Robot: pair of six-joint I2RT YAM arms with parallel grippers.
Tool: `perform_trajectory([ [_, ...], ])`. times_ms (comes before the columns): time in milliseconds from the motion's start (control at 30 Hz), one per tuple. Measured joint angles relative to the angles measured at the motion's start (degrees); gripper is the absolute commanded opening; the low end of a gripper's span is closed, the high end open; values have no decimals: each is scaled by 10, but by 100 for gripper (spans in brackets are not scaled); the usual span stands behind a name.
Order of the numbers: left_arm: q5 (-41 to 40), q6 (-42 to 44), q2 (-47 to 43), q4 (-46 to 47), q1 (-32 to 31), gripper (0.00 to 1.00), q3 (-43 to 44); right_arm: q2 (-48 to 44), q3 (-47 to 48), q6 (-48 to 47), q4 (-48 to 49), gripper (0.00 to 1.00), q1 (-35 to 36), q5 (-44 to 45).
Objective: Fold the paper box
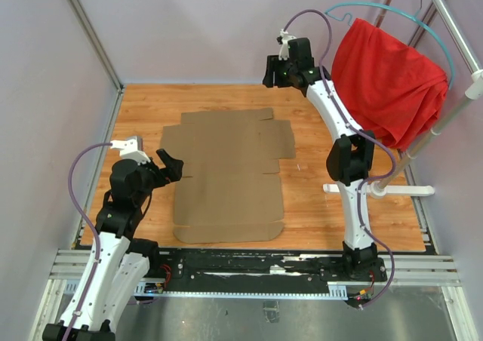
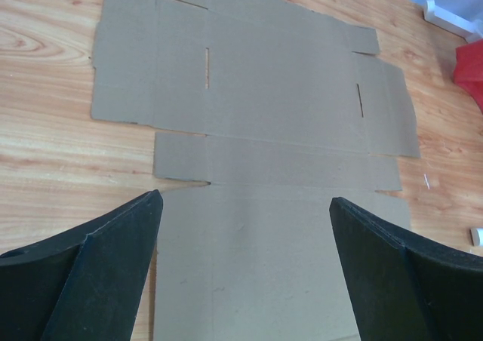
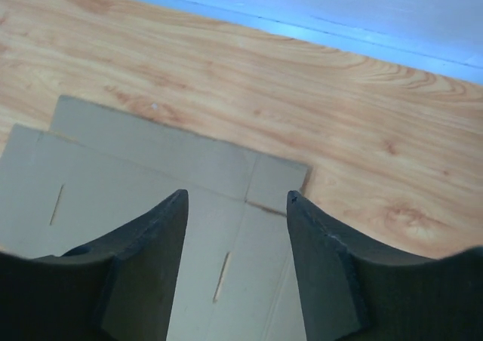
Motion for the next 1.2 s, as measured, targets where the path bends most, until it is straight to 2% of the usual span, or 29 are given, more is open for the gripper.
perform_trajectory([
  [33,0,0,0,0,0,99,0,21,23,1,-6,76,-3,3],
  [67,0,0,0,0,0,99,0,41,43,2,-9,82,-6,7],
  [133,-1,0,2,0,0,99,0,76,70,5,-14,91,-10,14],
  [200,-2,0,3,0,0,99,0,105,78,8,-21,93,-12,19],
  [533,-3,0,7,0,0,99,0,193,78,31,-36,81,-19,21],
  [700,-4,0,11,0,0,99,0,197,78,40,-32,76,-22,14],
  [1200,-4,0,16,0,0,99,0,203,77,73,-9,71,-27,-39],
])
